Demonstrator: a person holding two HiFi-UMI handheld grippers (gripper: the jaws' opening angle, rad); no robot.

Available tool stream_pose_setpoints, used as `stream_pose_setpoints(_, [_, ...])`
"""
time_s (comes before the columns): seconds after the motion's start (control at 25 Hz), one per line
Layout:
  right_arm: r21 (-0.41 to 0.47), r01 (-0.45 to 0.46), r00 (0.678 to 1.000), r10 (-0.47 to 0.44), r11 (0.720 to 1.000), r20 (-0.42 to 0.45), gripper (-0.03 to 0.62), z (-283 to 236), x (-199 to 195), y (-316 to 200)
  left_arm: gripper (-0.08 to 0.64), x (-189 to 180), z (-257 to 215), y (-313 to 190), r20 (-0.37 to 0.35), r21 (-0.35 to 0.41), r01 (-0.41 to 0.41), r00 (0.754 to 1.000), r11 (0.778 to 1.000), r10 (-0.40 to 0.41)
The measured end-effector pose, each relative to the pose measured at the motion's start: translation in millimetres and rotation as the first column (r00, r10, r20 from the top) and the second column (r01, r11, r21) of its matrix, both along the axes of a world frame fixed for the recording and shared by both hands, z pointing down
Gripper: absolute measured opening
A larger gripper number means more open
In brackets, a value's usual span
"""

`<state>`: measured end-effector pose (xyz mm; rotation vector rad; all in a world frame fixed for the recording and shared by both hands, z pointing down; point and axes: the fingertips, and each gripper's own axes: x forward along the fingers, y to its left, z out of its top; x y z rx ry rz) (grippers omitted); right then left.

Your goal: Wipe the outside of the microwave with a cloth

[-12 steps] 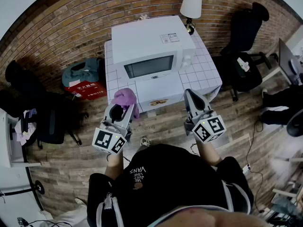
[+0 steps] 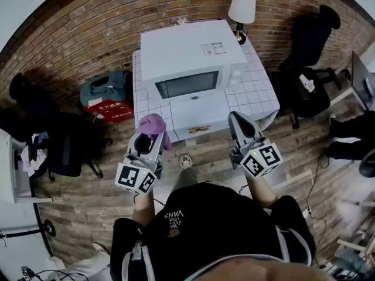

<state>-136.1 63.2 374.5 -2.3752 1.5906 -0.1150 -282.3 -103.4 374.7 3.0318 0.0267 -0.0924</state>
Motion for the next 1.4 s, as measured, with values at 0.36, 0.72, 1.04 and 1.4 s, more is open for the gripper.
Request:
stream_pose_setpoints(0.36, [-0.002,-0.058,0.998,0.058,0.998,-0.01,0.003,-12.7,48.9,-54.2,0.14,49.6,-11.6,-88.4,-0.014,0.038,0.012,1.0,0.999,-0.011])
stream_pose_setpoints(0.72, [0.007,-0.141,0.989,0.141,0.99,-0.034,0.005,-24.3,91.3,-109.9,0.14,89.2,-33.7,-168.5,-0.029,0.067,-0.029,0.999,0.997,0.031])
stream_pose_setpoints(1.04, [-0.031,-0.177,0.984,0.175,0.984,-0.043,0.003,-23.8,114.1,-131.8,0.14,126.5,-20.7,-214.6,0.056,0.145,-0.057,0.997,0.988,0.049])
stream_pose_setpoints(1.4, [-0.032,-0.12,0.992,0.119,0.992,-0.032,0.004,-26.3,151.6,-143.0,0.14,179.7,-8.6,-250.1,0.232,0.365,-0.047,0.972,0.93,-0.042])
